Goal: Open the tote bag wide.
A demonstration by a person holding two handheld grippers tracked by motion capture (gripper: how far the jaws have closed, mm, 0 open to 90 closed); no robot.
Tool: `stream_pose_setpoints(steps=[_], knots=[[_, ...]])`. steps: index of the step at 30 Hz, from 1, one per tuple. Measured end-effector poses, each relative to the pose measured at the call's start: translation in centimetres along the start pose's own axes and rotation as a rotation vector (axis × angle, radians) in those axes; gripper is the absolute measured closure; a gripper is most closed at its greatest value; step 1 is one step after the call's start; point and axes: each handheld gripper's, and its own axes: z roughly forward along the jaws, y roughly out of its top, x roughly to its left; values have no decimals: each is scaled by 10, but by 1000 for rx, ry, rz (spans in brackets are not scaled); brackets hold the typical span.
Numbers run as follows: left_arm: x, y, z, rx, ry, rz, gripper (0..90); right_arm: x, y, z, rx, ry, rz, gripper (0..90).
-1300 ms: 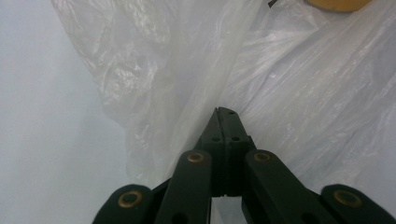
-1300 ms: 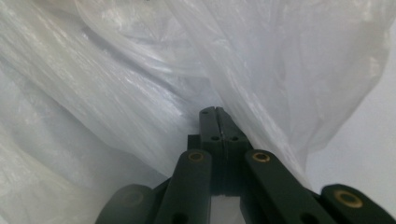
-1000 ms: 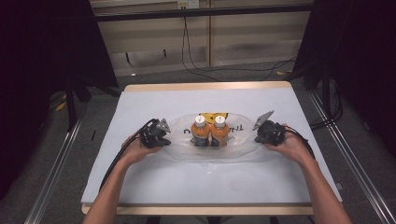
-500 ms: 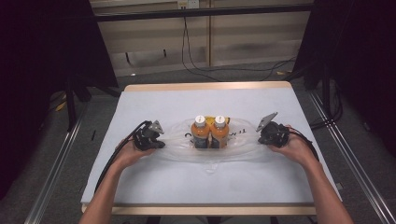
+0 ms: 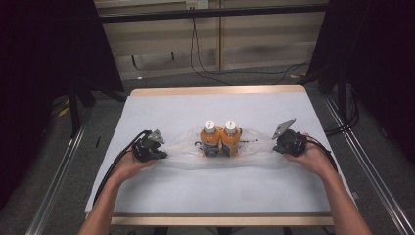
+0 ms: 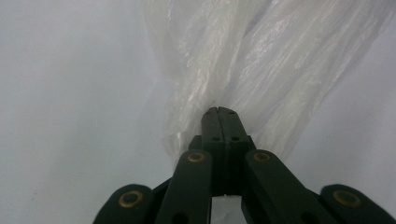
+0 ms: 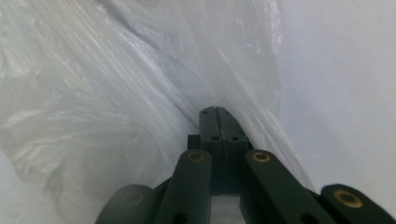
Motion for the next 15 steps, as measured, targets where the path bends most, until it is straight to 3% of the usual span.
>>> stream_pose_setpoints(steps=[4, 9, 15], knots=[[4, -3, -1, -55, -35, -37, 900, -1, 0, -1, -36, 13, 15, 900], [5, -1, -12, -188, -71, -64, 900, -3, -1, -10, -122, 49, 60, 900], [-4, 7, -22, -278, -94, -60, 900, -2, 2, -19, -229, 96, 81, 900]])
